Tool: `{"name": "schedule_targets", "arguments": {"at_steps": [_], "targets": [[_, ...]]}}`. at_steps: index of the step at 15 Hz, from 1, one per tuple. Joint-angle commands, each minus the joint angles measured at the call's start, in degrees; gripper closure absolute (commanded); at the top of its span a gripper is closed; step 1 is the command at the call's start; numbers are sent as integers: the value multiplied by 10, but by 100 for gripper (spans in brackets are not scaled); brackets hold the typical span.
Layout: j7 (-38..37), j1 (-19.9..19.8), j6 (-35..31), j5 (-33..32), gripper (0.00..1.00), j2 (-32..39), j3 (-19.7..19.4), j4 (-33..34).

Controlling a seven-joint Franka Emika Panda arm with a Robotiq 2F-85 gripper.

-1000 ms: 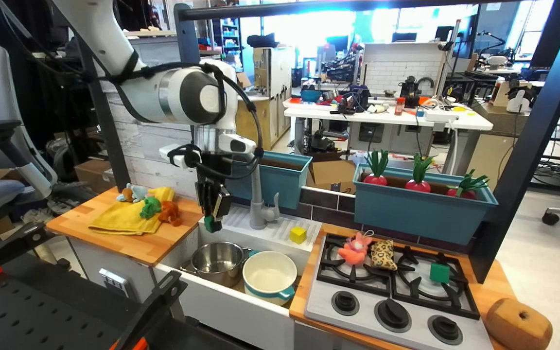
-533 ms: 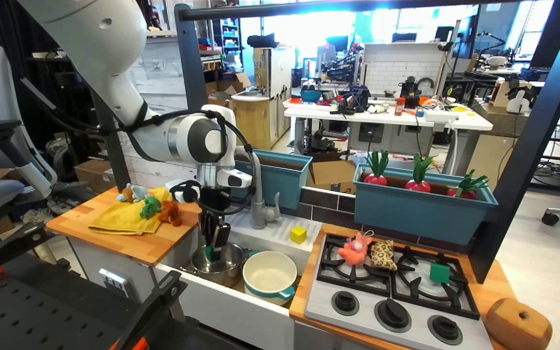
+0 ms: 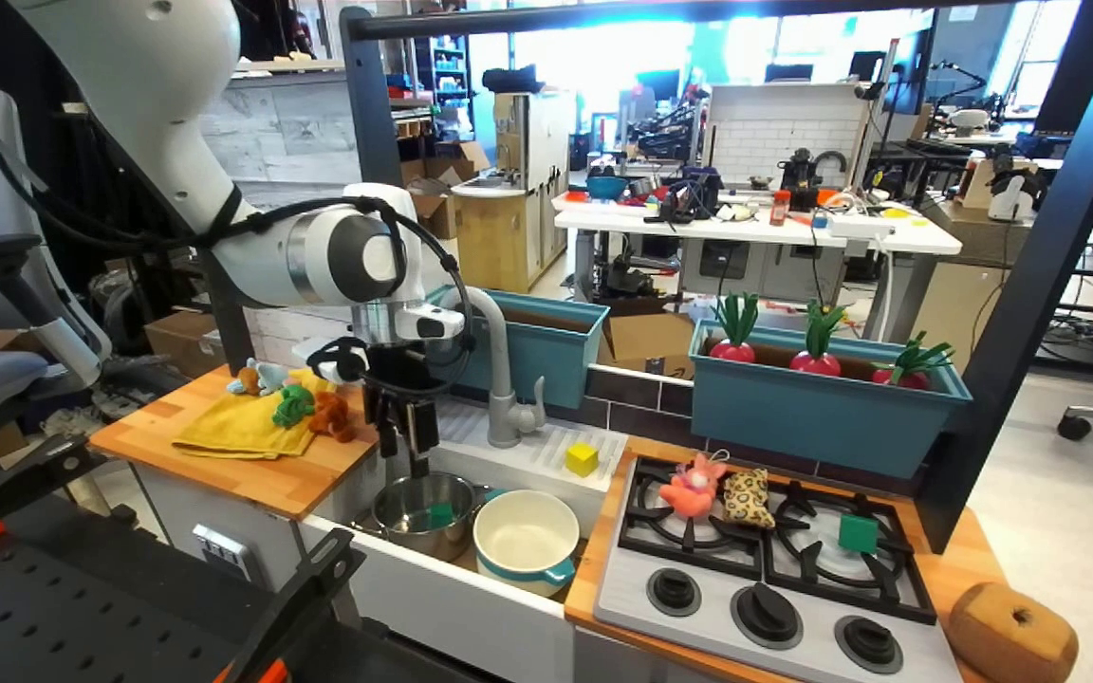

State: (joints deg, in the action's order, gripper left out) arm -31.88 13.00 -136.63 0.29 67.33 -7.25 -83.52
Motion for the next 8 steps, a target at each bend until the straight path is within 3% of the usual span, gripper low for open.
{"name": "schedule_targets", "arguments": {"at_steps": [1, 3, 6, 8], "targets": [[31, 35, -41, -30, 0, -100, -4, -136], [51, 50, -93, -47, 0, -137, 0, -191], [58, 78, -229, -68, 0, -179, -7, -275], [83, 83, -306, -71, 0, -173, -4, -290]]}}
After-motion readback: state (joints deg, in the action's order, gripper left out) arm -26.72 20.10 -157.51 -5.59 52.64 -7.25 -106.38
